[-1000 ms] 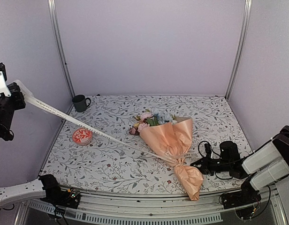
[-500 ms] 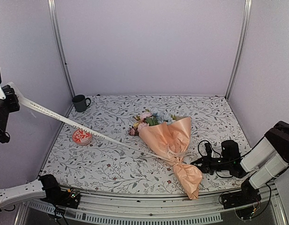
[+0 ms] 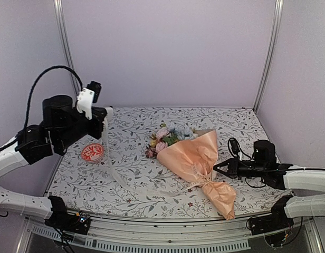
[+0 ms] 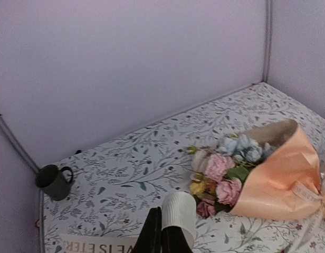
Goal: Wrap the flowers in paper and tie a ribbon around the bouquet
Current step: Cross the half-tied ribbon over the folded bouquet.
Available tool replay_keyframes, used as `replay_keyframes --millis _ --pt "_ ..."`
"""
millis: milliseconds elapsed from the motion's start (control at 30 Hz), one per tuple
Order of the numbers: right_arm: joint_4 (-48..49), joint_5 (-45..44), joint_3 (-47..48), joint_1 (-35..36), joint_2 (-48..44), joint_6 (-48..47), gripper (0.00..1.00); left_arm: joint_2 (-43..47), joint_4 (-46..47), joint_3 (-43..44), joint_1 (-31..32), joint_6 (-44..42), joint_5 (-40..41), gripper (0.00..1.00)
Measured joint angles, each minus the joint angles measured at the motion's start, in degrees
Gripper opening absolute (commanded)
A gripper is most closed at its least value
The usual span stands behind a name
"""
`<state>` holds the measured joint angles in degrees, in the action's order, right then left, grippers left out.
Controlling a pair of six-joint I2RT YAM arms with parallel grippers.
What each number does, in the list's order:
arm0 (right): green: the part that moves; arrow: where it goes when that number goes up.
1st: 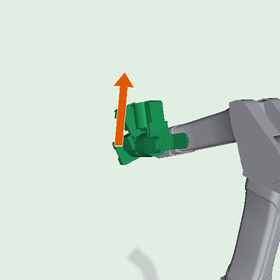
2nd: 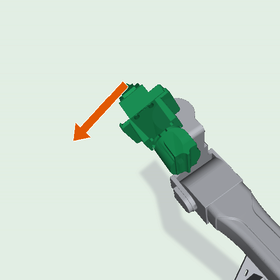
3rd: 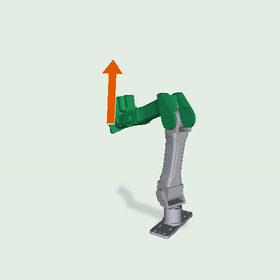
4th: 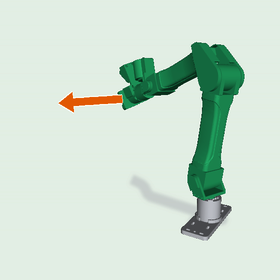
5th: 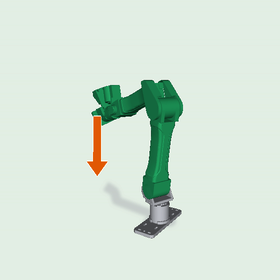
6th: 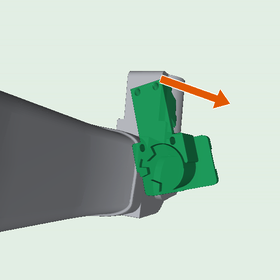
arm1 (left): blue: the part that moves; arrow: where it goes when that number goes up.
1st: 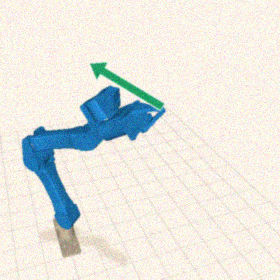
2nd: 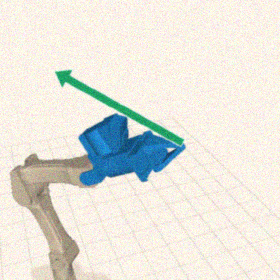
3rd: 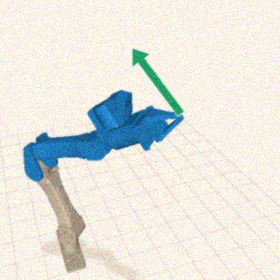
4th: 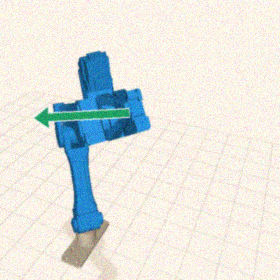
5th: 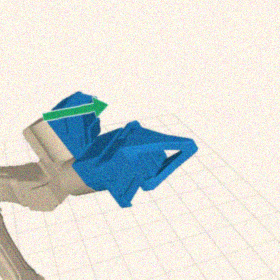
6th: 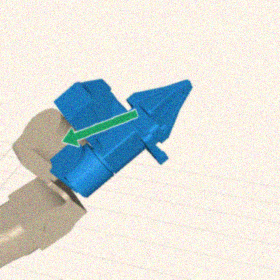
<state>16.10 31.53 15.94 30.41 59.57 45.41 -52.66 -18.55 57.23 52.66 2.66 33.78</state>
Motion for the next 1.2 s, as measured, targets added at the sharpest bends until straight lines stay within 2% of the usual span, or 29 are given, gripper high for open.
replay_keyframes --millis 167,267,367,467,533,567,633,667,733,767,867,933,1067,1133,1200 --pt "-3.87 2.84 4.52 4.57 -1.62 -3.02 0.00 -9.01 5.20 -0.85 10.91 -4.70 -23.43 0.00" --pt "-5.18 5.05 8.44 9.29 0.94 -5.29 0.00 -13.40 7.21 -2.14 16.57 -8.55 -33.18 0.00" --pt "-5.44 7.37 13.42 13.92 5.11 -7.82 0.00 -18.40 6.91 -3.89 18.10 -10.69 -37.07 0.00" --pt "-4.44 8.37 16.20 16.46 8.35 -9.33 0.00 -24.52 4.92 -6.23 18.08 -11.78 -36.94 0.00" --pt "-3.58 8.61 16.94 17.38 10.40 -10.05 0.01 -26.71 3.13 -7.58 18.05 -12.07 -36.54 0.14" --pt "-3.45 8.70 17.14 17.70 11.37 -10.38 0.02 -27.45 2.32 -8.11 18.03 -12.11 -36.39 0.25" --pt "-3.17 8.81 17.49 18.21 13.09 -10.88 0.04 -28.39 0.07 -8.70 18.03 -12.20 -36.57 0.60" --pt "-2.99 8.96 17.73 18.45 14.05 -11.15 0.04 -28.52 -0.72 -8.68 18.03 -12.22 -37.00 0.70" --pt "-2.80 9.27 18.40 18.97 15.80 -11.93 0.04 -28.68 -2.01 -8.20 18.03 -12.28 -38.12 0.82" --pt "-2.69 9.40 18.80 19.17 16.55 -12.26 0.04 -28.79 -2.60 -7.72 18.05 -12.24 -38.75 0.85" --pt "-2.19 9.75 20.15 19.87 18.71 -13.60 0.07 -28.81 -2.16 -6.49 18.05 -12.55 -39.85 0.85" --pt "-1.62 10.03 20.85 20.09 19.76 -14.49 0.08 -28.48 1.51 -6.69 18.05 -12.72 -39.98 0.84" --pt "-0.85 11.23 22.29 20.20 21.46 -16.96 0.09 -26.58 17.31 -11.89 17.35 -13.70 -40.22 0.76" --pt "-0.57 11.69 22.80 20.20 22.03 -18.40 0.09 -26.64 25.20 -14.91 16.02 -13.94 -41.68 0.75" --pt "-0.28 12.13 23.12 20.20 22.56 -19.63 0.09 -27.39 29.97 -16.31 14.38 -14.14 -42.80 0.80"
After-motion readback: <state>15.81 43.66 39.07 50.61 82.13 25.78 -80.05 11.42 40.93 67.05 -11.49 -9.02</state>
